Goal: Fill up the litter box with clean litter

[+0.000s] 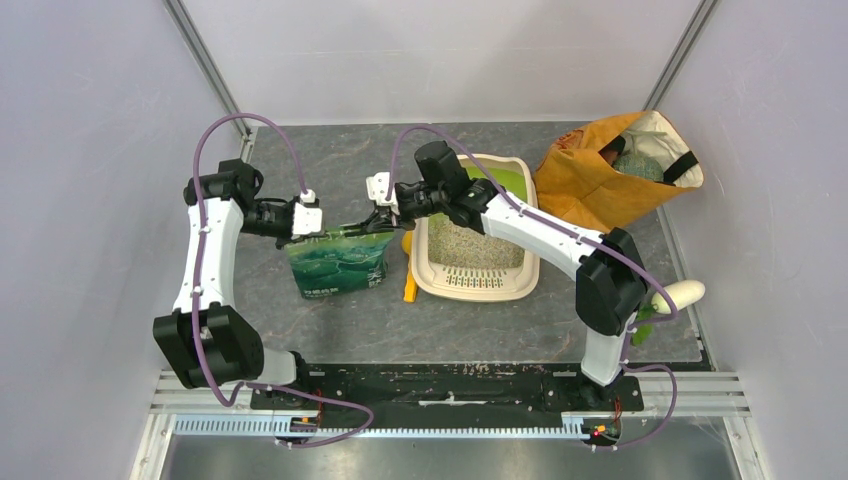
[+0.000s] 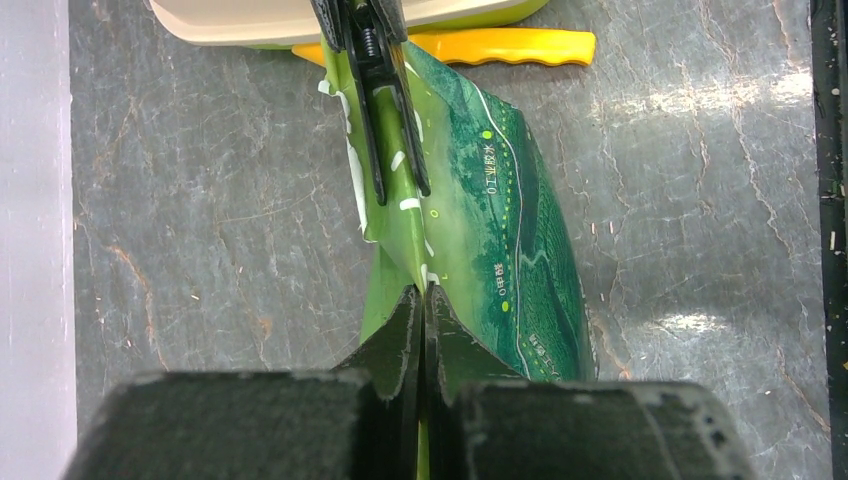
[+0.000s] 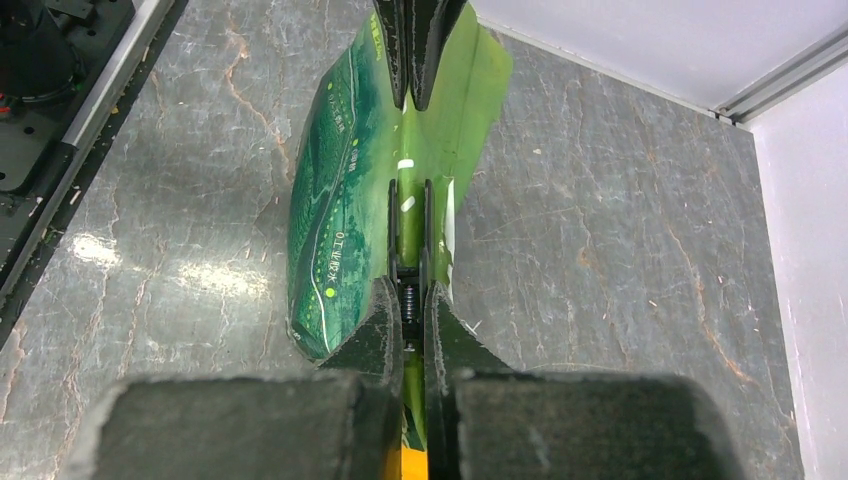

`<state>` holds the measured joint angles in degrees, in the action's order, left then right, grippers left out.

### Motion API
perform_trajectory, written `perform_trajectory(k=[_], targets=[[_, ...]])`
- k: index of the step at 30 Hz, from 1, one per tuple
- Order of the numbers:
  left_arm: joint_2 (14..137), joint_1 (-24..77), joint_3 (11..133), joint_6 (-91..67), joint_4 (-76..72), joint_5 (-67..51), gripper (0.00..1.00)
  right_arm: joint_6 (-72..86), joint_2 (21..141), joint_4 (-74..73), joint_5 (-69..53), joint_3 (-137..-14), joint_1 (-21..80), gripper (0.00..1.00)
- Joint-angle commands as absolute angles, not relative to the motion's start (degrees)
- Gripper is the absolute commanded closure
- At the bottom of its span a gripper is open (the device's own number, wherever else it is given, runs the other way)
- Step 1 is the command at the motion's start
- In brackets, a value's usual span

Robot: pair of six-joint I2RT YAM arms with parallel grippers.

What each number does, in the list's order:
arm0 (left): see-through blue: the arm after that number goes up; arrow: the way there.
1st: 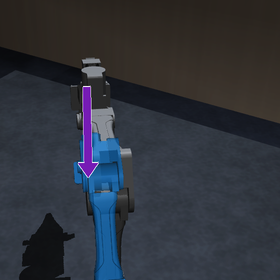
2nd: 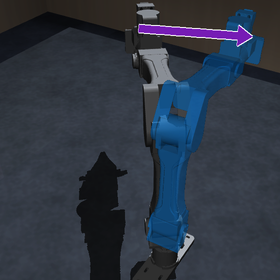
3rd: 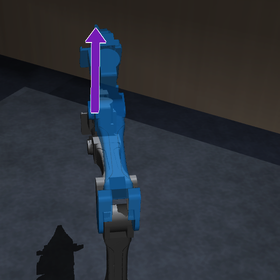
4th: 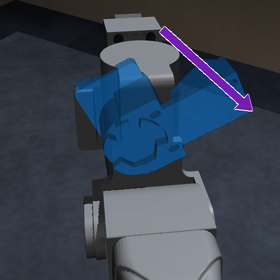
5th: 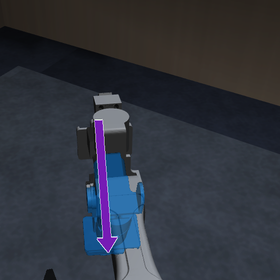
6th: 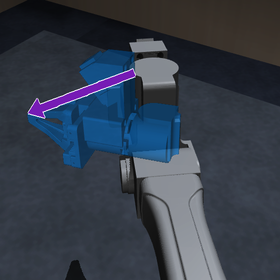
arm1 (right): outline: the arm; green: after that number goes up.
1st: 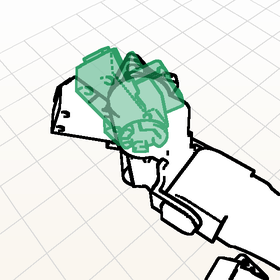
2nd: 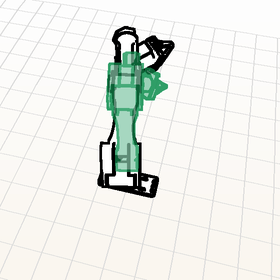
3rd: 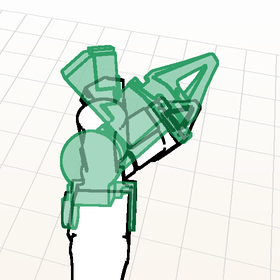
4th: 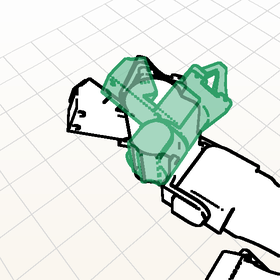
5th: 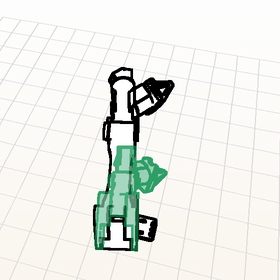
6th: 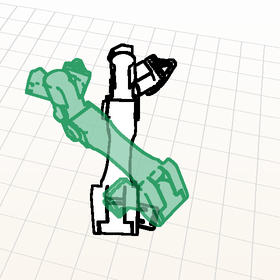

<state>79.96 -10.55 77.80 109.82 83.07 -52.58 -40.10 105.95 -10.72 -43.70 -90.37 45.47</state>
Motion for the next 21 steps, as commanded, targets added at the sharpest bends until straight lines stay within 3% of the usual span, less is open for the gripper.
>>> perform_trajectory(k=[1, 21], targets=[[79.76, -10.7, 78.66, 112.96, 85.14, -55.51, 0.98, -40.44, 107.8, -10.99, -44.65, -88.73, 44.59, 1.0], [79.7, -10.7, 77.98, 115.49, 86.22, -55.28, 0.98, -43.42, 111.5, -14.37, -48.07, -90.71, 44.3, 1.0]])
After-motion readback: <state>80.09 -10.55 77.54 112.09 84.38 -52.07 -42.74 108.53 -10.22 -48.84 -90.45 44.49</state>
